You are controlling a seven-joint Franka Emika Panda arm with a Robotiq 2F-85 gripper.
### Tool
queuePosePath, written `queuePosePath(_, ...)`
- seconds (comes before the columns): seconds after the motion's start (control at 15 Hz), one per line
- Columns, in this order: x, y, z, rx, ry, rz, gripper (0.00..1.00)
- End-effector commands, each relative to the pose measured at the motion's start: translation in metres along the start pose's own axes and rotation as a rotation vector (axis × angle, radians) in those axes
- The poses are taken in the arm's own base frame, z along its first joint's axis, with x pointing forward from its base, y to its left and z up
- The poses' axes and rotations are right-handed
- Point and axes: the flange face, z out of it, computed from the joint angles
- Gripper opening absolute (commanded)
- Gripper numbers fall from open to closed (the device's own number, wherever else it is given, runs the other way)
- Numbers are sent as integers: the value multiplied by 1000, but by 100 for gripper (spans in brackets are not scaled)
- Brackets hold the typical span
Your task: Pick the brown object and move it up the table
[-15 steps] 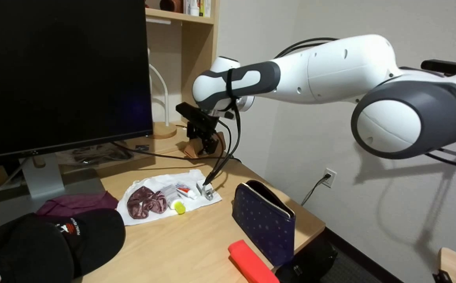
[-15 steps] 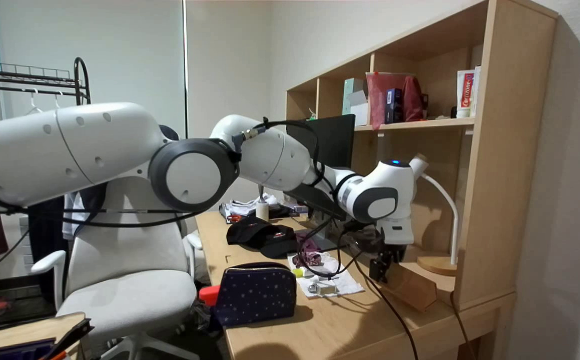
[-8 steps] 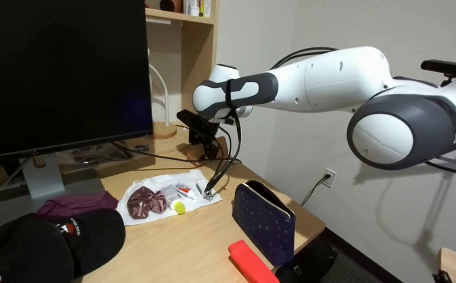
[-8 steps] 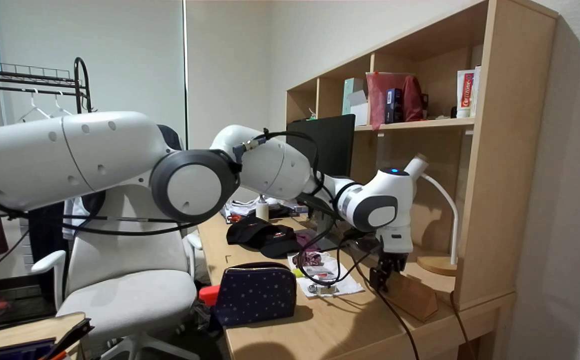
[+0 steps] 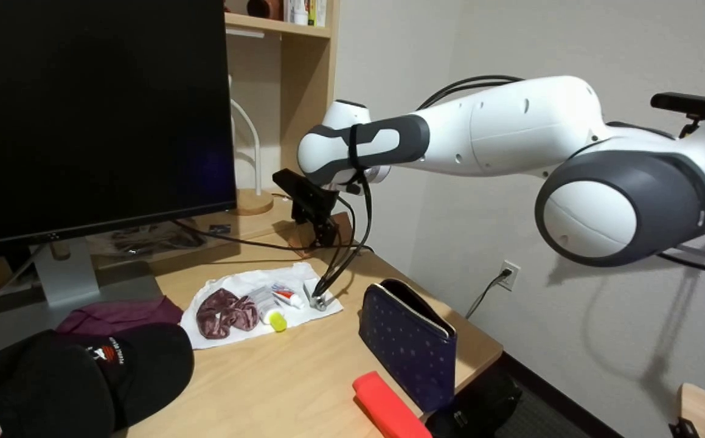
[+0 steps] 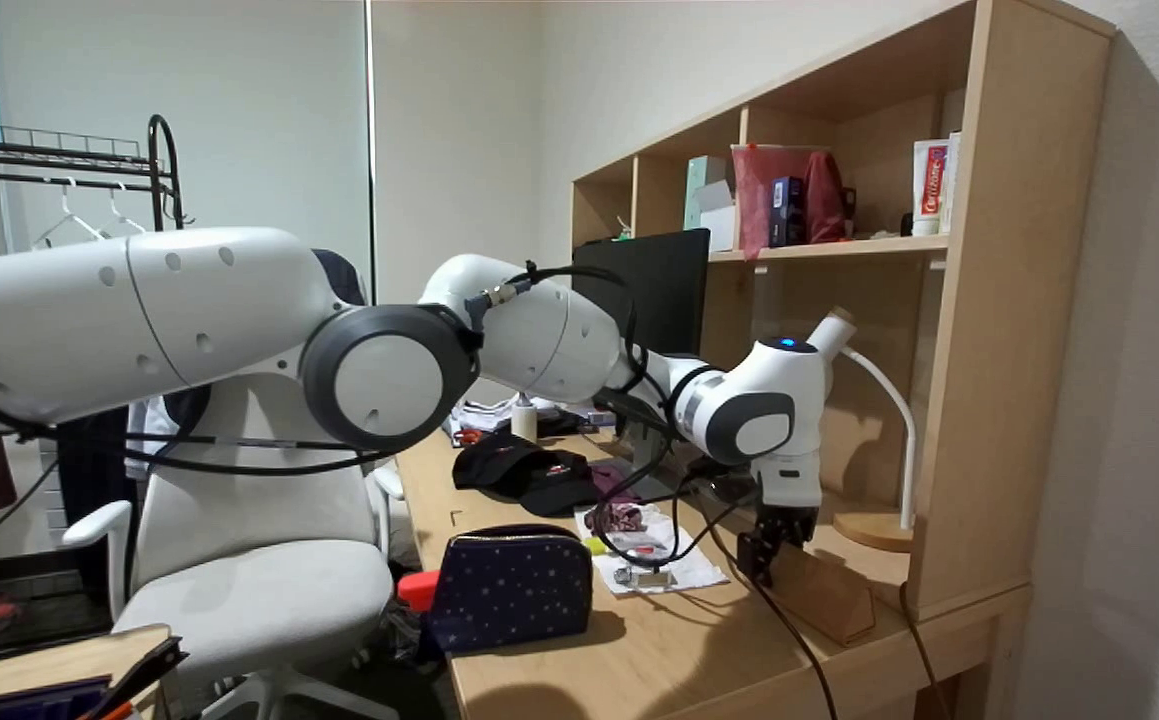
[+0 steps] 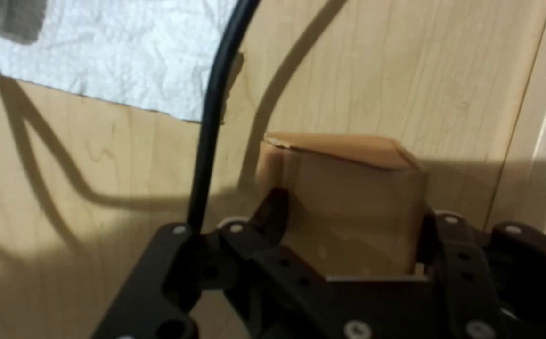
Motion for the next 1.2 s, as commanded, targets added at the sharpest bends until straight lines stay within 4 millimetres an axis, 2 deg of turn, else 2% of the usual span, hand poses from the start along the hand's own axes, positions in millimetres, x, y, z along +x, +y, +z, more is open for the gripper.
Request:
queuePosePath(0.0, -4, -7, -9, 25, -9, 36, 93)
queuePosePath(0.07, -5, -8, -10, 30, -9, 37, 98)
queuePosePath(0.2, -6, -9, -11, 33, -12, 37, 100)
queuePosePath(0.73, -13, -4, 0, 8, -45, 32, 100)
queuePosePath(0.8, -14, -2, 3, -5, -46, 29, 75)
queuePosePath(0.87, -14, 0, 5, -22, -39, 30, 74)
queuePosePath(1.13, -14, 3, 9, -49, -37, 35, 47)
